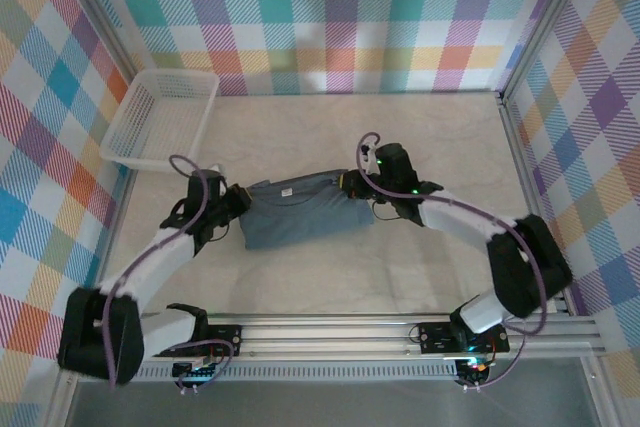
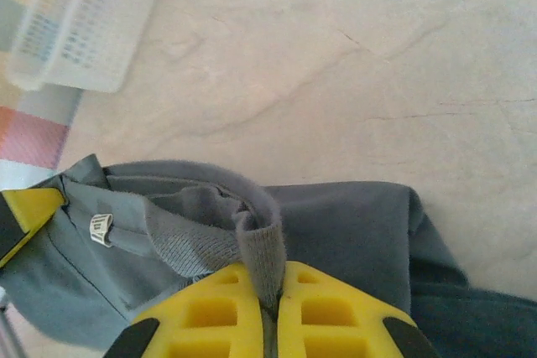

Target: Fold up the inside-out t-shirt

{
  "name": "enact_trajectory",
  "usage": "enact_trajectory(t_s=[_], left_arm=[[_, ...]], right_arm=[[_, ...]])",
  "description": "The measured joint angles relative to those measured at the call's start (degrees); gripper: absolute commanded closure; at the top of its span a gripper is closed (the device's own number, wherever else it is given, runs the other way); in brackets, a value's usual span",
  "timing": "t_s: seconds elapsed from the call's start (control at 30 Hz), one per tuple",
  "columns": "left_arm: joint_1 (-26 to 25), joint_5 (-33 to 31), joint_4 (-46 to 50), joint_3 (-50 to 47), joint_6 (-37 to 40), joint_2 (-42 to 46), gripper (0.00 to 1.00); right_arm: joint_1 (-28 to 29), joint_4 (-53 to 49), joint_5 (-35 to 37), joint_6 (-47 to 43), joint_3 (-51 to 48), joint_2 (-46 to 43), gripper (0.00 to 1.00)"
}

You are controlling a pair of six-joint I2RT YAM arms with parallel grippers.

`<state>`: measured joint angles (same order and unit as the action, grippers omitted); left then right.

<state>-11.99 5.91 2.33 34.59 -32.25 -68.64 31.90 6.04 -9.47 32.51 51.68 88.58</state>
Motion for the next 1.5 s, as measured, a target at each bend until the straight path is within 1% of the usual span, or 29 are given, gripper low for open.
enact_trajectory(t_s=[0.03, 0.07, 0.1, 0.13, 0.17, 0.2, 0.23, 0.27, 0.33, 0.4, 0.43, 0.53, 0.63, 0.73, 0.83, 0.87, 0.93, 0.97, 1.03, 1.07, 1.17, 1.27, 1.33, 1.4, 1.47, 1.5], left_arm=[[0.0, -0.5, -1.2, 0.2, 0.3, -2.8, 0.97], [0.0, -0.5, -2.3, 0.3, 0.5, -5.0, 0.89], [0.0, -0.5, -3.8, 0.5, 0.9, -8.0, 0.78], [0.0, -0.4, -4.9, 0.6, 1.5, -10.0, 0.7], [0.0, -0.5, -5.3, 0.9, 1.9, -11.5, 0.63], [0.1, -0.5, -5.3, 1.4, 2.7, -12.6, 0.54], [0.1, -0.5, -4.9, 2.0, 3.2, -12.9, 0.48], [0.2, -0.6, -4.8, 2.5, 3.5, -12.9, 0.45], [0.2, -0.7, -2.9, 4.6, 4.1, -11.9, 0.35], [0.2, -0.7, 0.3, 5.8, 4.3, -8.5, 0.21], [0.2, -0.7, 2.6, 5.9, 3.6, -4.7, 0.19], [0.2, -0.1, 8.1, 5.9, 2.8, 3.8, 0.19], [0.0, 2.3, 11.1, 4.7, 1.3, 7.1, 0.19], [0.0, 3.8, 13.3, 1.1, 0.0, 5.8, 0.19], [0.0, 6.3, 15.1, -0.4, -0.3, 2.9, 0.2], [-0.1, 7.9, 14.8, -0.4, -0.6, 1.7, 0.21], [-0.3, 12.3, 12.2, -0.3, -1.1, -1.9, 0.29], [-0.5, 14.0, 11.1, -0.2, -1.2, -3.4, 0.34], [-2.0, 16.6, 8.3, 0.0, -2.1, -7.0, 0.45], [-3.5, 17.2, 7.0, 0.3, -2.4, -8.9, 0.49], [-9.3, 17.2, 3.3, 2.4, -4.9, -14.0, 0.53], [-16.1, 16.2, -1.7, 8.1, -8.2, -22.5, 0.57], [-20.3, 14.9, -4.8, 14.2, -10.1, -29.7, 0.56], [-23.8, 13.8, -5.7, 24.2, -11.7, -38.6, 0.5], [-27.3, 13.2, -8.7, 38.5, -12.6, -49.8, 0.44], [-28.5, 13.0, -8.0, 45.6, -13.3, -54.5, 0.42]], right_arm=[[0.0, -0.1, 0.3, -0.2, 0.9, 2.3, 0.98], [0.0, -0.2, 0.7, -0.4, 1.6, 4.4, 0.93], [0.0, -0.8, 1.0, -0.6, 2.5, 6.5, 0.8], [0.0, -1.4, 1.4, -0.8, 3.3, 8.7, 0.68], [0.0, -2.3, 1.7, -1.4, 4.0, 10.1, 0.6], [0.0, -3.5, 2.1, -1.6, 4.5, 10.8, 0.54], [-0.1, -5.4, 2.7, -1.9, 5.0, 11.0, 0.5], [-0.2, -6.4, 3.0, -1.9, 5.4, 10.9, 0.47], [-0.3, -9.8, 4.6, -1.9, 6.9, 9.9, 0.4], [-0.4, -12.4, 6.0, -1.2, 7.1, 7.5, 0.36], [-0.4, -12.8, 6.1, -0.9, 6.3, 5.6, 0.35], [-0.4, -13.1, 5.6, 0.5, 3.5, 1.0, 0.43], [0.3, -11.5, 3.8, 2.7, 1.9, 2.0, 0.45], [2.2, -11.1, 2.2, 3.8, 1.9, 7.2, 0.42], [3.1, -13.0, 1.9, 4.2, 1.9, 8.9, 0.38], [3.2, -13.9, 2.4, 4.3, 1.9, 8.3, 0.38], [3.2, -15.6, 4.2, 4.7, 1.3, 4.9, 0.36], [3.2, -16.5, 5.3, 5.2, 0.7, 1.6, 0.35], [3.0, -16.8, 8.8, 6.9, -2.5, -6.5, 0.28], [2.8, -17.4, 10.3, 8.0, -4.2, -10.4, 0.28], [0.3, -18.7, 13.3, 12.9, -9.7, -21.6, 0.27], [-4.7, -20.9, 15.0, 18.3, -16.9, -32.2, 0.23], [-8.1, -23.2, 16.1, 22.7, -21.2, -39.4, 0.21], [-10.8, -25.0, 16.5, 26.5, -24.7, -46.8, 0.2], [-13.7, -26.8, 17.2, 31.0, -27.9, -55.1, 0.2], [-15.2, -26.7, 17.0, 32.9, -29.0, -57.7, 0.2]])
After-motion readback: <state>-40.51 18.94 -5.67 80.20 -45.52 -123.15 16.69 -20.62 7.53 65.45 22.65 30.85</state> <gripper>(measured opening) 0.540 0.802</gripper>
